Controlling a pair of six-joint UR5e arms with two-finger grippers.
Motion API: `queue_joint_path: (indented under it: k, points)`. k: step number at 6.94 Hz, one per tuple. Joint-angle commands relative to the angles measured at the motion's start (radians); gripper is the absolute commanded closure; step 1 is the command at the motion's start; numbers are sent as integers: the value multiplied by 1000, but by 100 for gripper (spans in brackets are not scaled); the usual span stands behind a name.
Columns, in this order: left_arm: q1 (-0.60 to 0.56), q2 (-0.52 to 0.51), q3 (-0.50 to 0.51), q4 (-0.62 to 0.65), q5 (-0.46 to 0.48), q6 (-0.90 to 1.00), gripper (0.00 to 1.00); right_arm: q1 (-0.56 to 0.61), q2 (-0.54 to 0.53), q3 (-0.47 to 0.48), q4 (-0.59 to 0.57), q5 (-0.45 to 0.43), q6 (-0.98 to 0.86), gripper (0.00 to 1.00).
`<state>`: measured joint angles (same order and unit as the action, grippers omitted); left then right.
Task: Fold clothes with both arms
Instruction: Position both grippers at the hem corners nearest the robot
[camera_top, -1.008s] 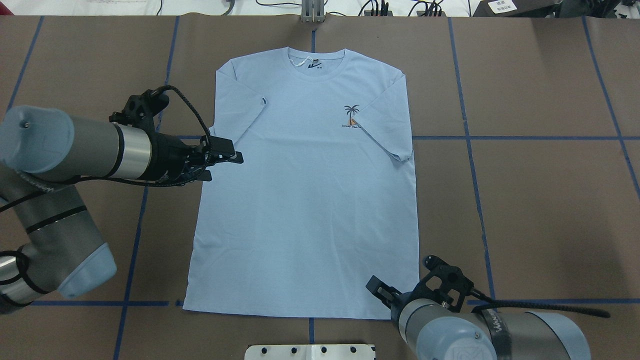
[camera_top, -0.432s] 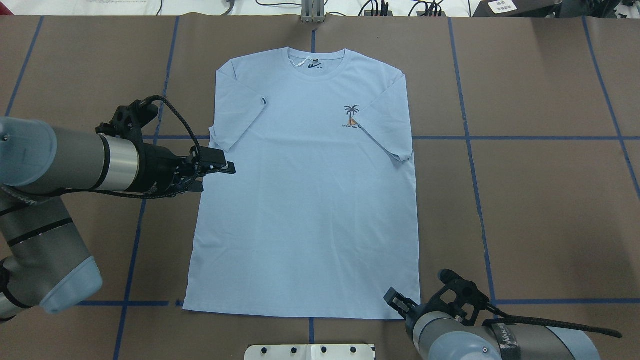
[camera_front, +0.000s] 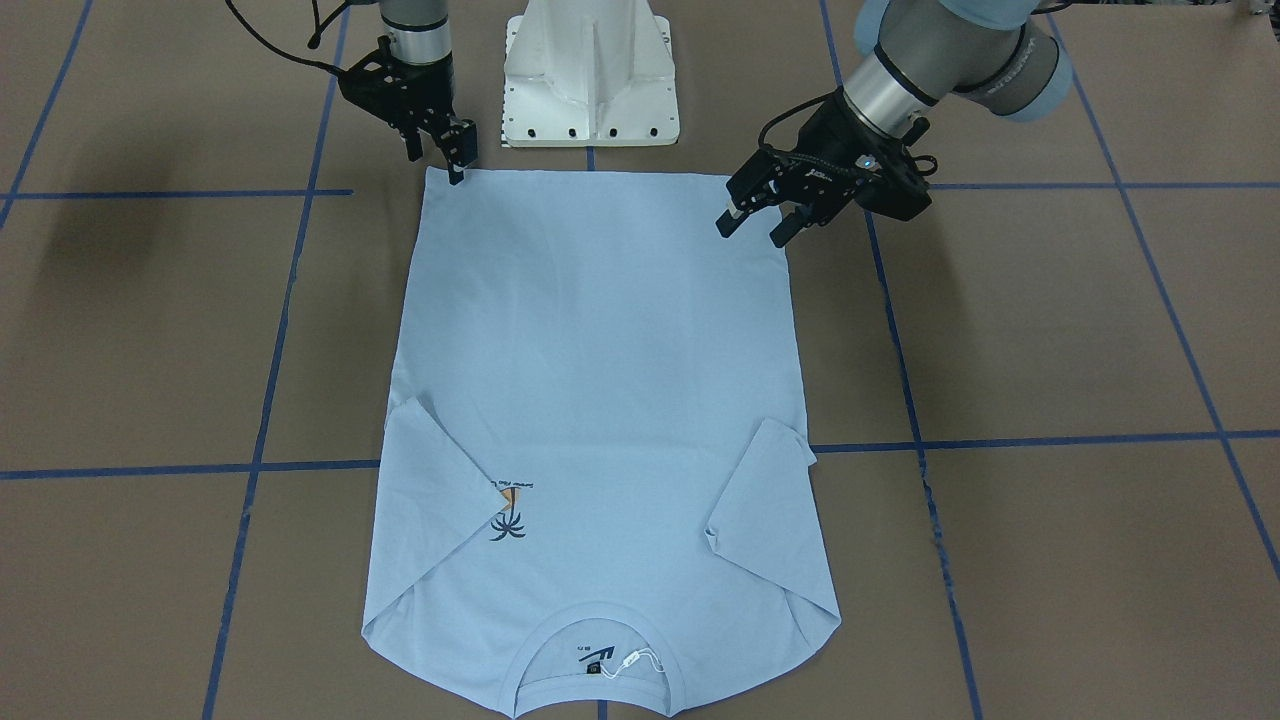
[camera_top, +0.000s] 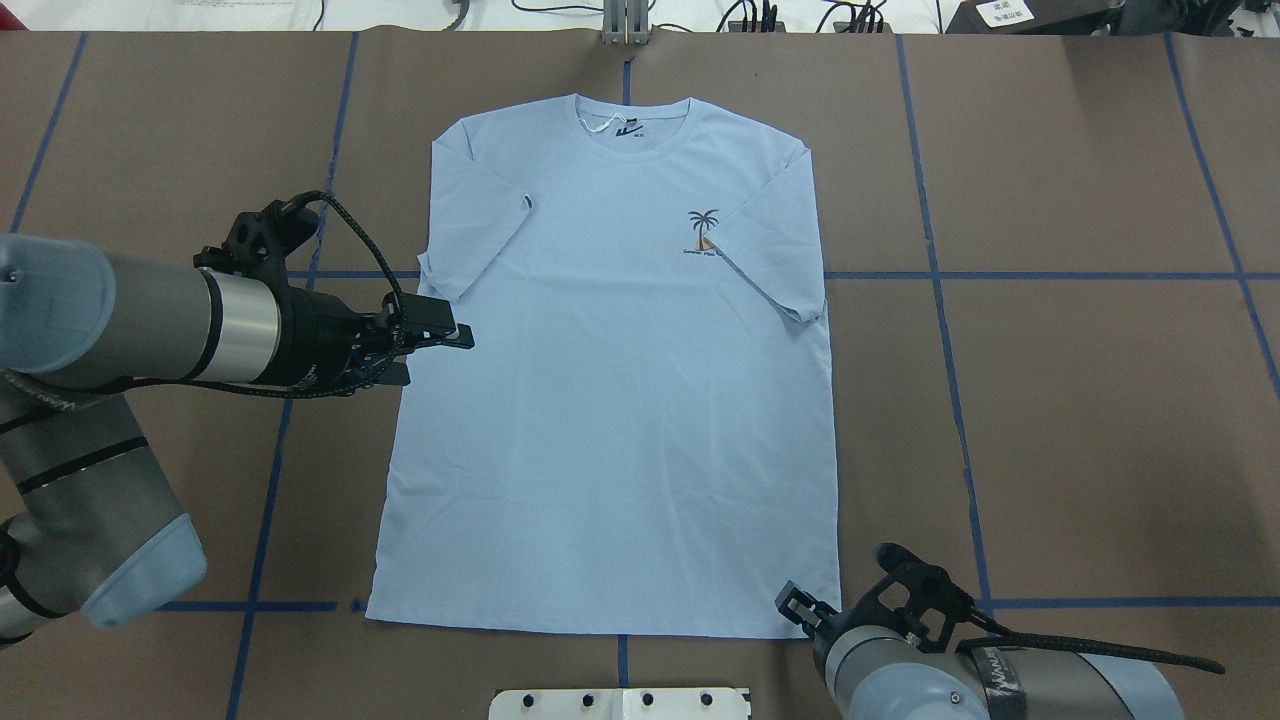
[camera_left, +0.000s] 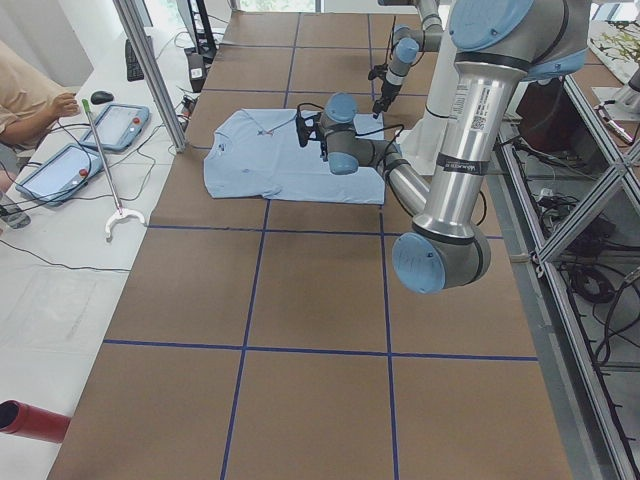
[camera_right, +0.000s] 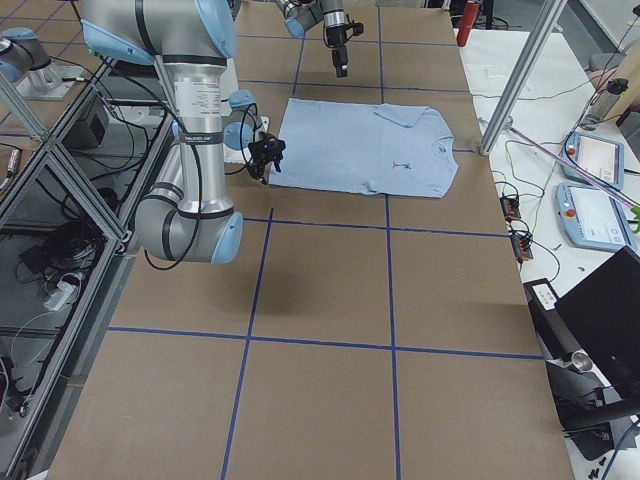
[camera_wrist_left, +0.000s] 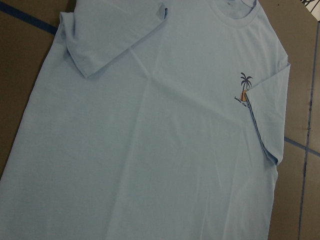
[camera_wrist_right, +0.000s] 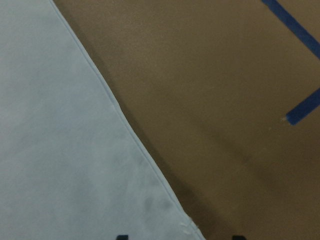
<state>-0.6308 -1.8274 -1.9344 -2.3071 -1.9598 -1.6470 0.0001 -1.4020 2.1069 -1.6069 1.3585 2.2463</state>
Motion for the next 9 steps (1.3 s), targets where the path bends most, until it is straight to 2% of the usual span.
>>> queue_joint_path:
  k: [1,5,6,7,8,9]
  points:
    - [0,0,8,0,-1,1,7,1,-2,-4,-1,5,-1,99]
    - [3,5,-20,2,-5,-17,7,4,-12,11,1,52,-1,100]
    - [31,32,-75,46,5,-104,7,36,-15,53,-4,89,-5,100]
    - [146,80,-168,163,100,-169,8,63,-15,86,-7,118,-7,100]
    - [324,123,-228,313,336,-238,11,75,-15,87,-7,122,-10,100]
    - [415,129,-228,439,434,-247,15,78,-14,87,-7,129,-11,100]
